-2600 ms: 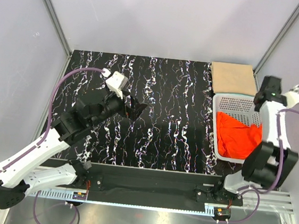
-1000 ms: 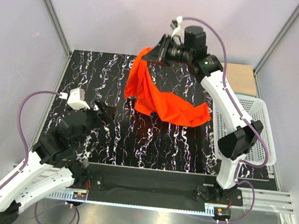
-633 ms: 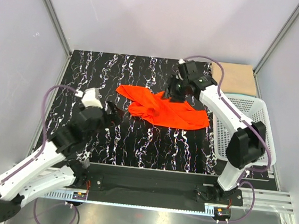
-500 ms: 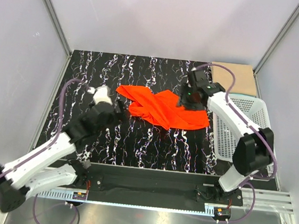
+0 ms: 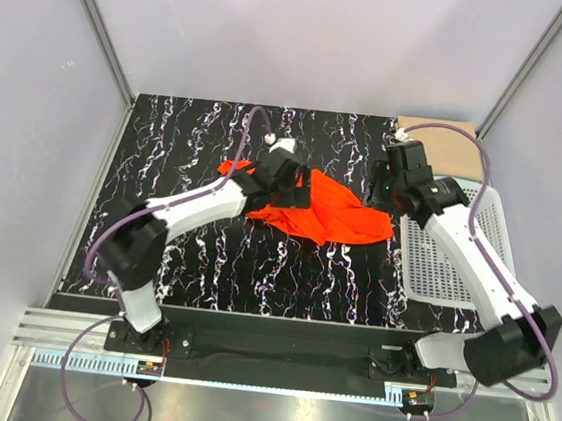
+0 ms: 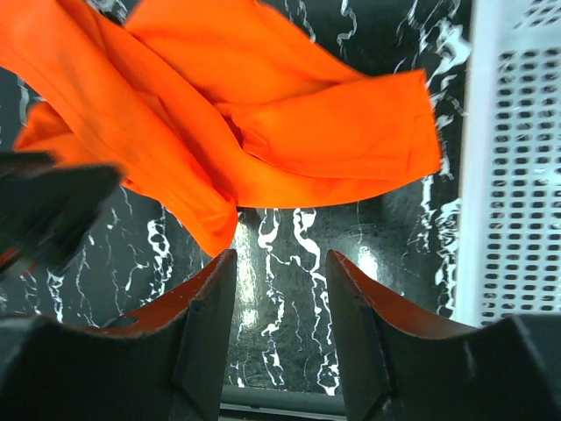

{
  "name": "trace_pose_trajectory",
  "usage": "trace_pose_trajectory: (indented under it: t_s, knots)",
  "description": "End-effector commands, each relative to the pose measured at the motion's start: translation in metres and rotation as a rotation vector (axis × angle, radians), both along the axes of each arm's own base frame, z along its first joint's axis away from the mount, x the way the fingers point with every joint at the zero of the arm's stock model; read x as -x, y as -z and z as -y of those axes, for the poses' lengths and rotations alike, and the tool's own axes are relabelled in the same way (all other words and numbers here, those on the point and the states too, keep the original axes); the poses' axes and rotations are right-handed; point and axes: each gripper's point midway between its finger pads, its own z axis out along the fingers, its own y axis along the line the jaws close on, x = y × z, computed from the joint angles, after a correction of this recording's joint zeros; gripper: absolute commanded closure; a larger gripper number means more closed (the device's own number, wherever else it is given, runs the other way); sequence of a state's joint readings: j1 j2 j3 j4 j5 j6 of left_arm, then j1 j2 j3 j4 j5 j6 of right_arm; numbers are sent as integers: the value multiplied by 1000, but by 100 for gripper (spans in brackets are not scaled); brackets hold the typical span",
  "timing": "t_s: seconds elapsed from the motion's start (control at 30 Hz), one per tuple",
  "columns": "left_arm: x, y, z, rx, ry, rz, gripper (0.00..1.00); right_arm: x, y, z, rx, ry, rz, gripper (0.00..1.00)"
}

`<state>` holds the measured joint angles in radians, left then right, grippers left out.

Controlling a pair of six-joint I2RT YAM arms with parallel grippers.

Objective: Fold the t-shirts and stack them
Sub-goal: Move the tshirt to the center of the board, then flatten the tshirt out

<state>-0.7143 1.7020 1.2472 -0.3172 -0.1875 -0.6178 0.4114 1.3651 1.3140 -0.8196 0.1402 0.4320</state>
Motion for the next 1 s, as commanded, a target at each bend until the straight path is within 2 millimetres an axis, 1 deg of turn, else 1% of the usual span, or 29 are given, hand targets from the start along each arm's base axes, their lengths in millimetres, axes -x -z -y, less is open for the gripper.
trace_pose_trajectory:
  t_s: [0.0,0.03,0.07,0.13,0.17,0.2,0.23,0.27,0.3,0.33,0.37,0.4,0.43,0.47,0.5,0.53,0.57,0.6,0.63,0.67,0.7,0.73,0.77,0.8,0.83,0.87,0.9,0.93,0.97]
  knots:
    - [-2,-8,41,82,84,-55,9,11,-17,19,40,32,58,47]
    - [-2,-9,49,97,97,-68,9,13,-18,20,39,36,63,47]
    - [1,5,55,85,106,-98,9,17,-18,25,42,42,66,47]
    - [5,16,64,104,104,-150,7,21,-22,27,36,45,78,47]
    - [6,30,66,93,98,-183,7,22,-21,28,36,44,80,47]
    - [6,36,68,96,83,-202,7,22,-23,28,32,45,84,47]
    - [12,43,69,97,94,-244,7,23,-25,29,31,43,90,47]
    - [14,57,69,80,88,-276,8,24,-26,28,27,40,92,47]
    - [16,62,69,74,80,-293,12,24,-26,28,28,36,94,47]
    - [18,66,67,64,81,-307,18,24,-27,29,32,37,96,47]
    - [19,69,65,55,74,-312,41,24,-26,29,32,37,96,47]
    - [21,72,58,30,56,-318,55,24,-27,29,30,38,97,47]
    - [21,71,51,8,39,-306,65,22,-24,28,30,42,93,47]
    - [19,56,47,11,33,-276,83,21,-23,28,28,45,91,47]
    - [20,51,35,-16,25,-268,90,18,-21,26,14,62,89,47]
    - [15,41,24,-39,-2,-233,99,15,-13,23,8,69,68,47]
    - [10,14,11,-22,-26,-179,100,10,-9,17,-17,74,69,48]
    - [12,10,-4,-46,-38,-162,100,7,-4,12,-40,75,58,48]
    - [12,-15,-18,-34,-61,-109,100,0,3,-3,-97,54,40,48]
    - [12,-21,-30,-37,-79,-97,100,0,15,-8,-109,45,14,48]
    - [14,-14,-53,-58,-114,-114,100,-4,23,-11,-120,54,-4,48]
    - [18,-27,-65,-38,-127,-97,100,-9,40,-11,-98,69,-38,49]
    - [21,-25,-77,-39,-146,-103,100,-11,51,-8,-71,89,-61,49]
    - [27,-8,-100,-61,-187,-136,100,-13,60,0,-41,124,-81,49]
    - [31,-12,-111,-46,-206,-124,100,-16,77,9,7,164,-115,50]
    - [35,-7,-119,-45,-221,-131,100,-15,88,15,26,181,-134,50]
    - [43,11,-136,-58,-254,-164,100,-17,95,25,35,217,-144,50]
    - [47,15,-144,-57,-273,-173,100,-19,104,34,58,246,-151,50]
    - [50,14,-151,-49,-292,-166,100,-12,117,43,87,268,-179,50]
